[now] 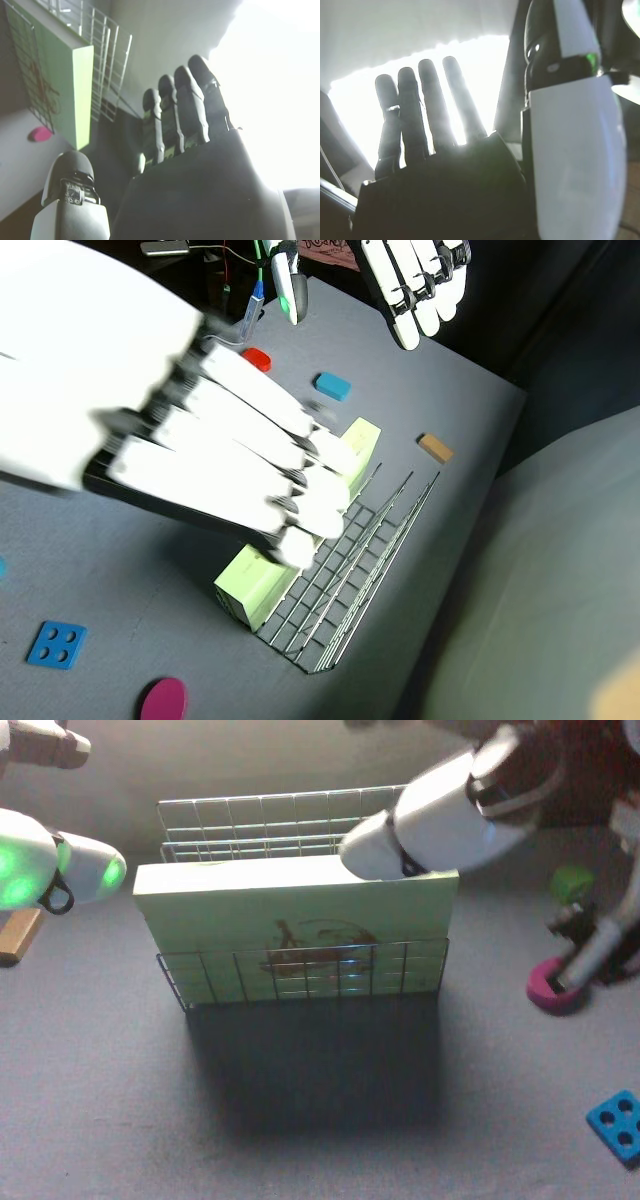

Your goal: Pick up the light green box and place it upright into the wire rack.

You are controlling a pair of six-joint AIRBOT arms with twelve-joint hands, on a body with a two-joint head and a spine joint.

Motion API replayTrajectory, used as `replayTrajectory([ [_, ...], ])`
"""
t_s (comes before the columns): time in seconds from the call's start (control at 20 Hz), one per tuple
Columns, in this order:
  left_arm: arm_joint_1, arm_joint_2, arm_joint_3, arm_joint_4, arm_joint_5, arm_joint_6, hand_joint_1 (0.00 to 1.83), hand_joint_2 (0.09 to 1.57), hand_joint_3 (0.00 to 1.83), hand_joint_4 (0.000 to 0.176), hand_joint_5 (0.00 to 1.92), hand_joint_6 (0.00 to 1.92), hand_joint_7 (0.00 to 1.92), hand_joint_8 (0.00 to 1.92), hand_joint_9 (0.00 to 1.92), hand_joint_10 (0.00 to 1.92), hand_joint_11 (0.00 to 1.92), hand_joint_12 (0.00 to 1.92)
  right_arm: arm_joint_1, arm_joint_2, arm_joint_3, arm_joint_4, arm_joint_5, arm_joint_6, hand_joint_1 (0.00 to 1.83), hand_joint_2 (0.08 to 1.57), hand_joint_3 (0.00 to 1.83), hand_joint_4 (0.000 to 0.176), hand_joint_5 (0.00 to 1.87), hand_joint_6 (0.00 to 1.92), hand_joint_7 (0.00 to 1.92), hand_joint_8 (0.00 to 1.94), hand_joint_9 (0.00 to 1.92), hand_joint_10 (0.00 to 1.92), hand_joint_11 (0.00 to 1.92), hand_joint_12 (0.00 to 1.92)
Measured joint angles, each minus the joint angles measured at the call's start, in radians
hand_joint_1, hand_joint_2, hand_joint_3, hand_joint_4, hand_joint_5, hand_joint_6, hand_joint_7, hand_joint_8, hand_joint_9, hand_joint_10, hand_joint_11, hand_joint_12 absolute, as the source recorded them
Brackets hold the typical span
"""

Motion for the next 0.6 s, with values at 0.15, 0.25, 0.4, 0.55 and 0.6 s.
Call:
replayTrajectory([
  [0.15,-0.008,0.002,0.000,0.006,0.008,0.000,0.74,1.29,0.00,0.126,0.64,1.28,0.87,0.48,0.72,1.16,0.68,1.29,-0.032,0.065,-0.068,0.028,-0.027,-0.012,0.74,1.10,0.00,0.000,0.58,1.63,0.62,1.51,0.62,1.74,0.71,1.91],
  [0.25,-0.009,0.006,-0.002,-0.005,0.013,-0.002,0.81,1.31,0.00,0.174,0.62,1.58,0.67,1.63,0.72,1.86,0.85,1.83,-0.051,0.100,-0.087,0.045,-0.038,-0.009,0.83,1.07,0.00,0.000,0.65,1.90,0.68,1.91,0.82,1.91,0.94,1.92],
  [0.4,-0.010,0.008,-0.002,0.003,0.015,-0.001,0.78,1.23,0.00,0.000,0.71,1.91,0.81,1.91,0.86,1.92,0.95,1.92,-0.082,0.134,-0.120,0.036,-0.053,-0.026,0.88,1.07,0.00,0.000,0.74,1.92,0.78,1.94,0.91,1.92,1.12,1.92],
  [0.55,-0.010,0.008,-0.002,0.000,0.018,-0.001,0.79,1.21,0.00,0.000,0.95,1.92,1.02,1.92,1.04,1.92,1.12,1.92,-0.124,0.174,-0.140,0.063,-0.019,-0.022,0.87,1.11,0.01,0.000,0.90,1.92,0.98,1.94,1.09,1.92,1.31,1.92],
  [0.6,-0.010,0.008,-0.002,0.001,0.018,-0.001,0.74,1.22,0.00,0.043,1.29,1.92,1.37,1.92,1.40,1.92,1.47,1.92,-0.124,0.180,-0.139,0.060,-0.013,-0.021,0.75,1.24,0.01,0.000,1.18,1.92,1.34,1.94,1.54,1.92,1.70,1.92],
])
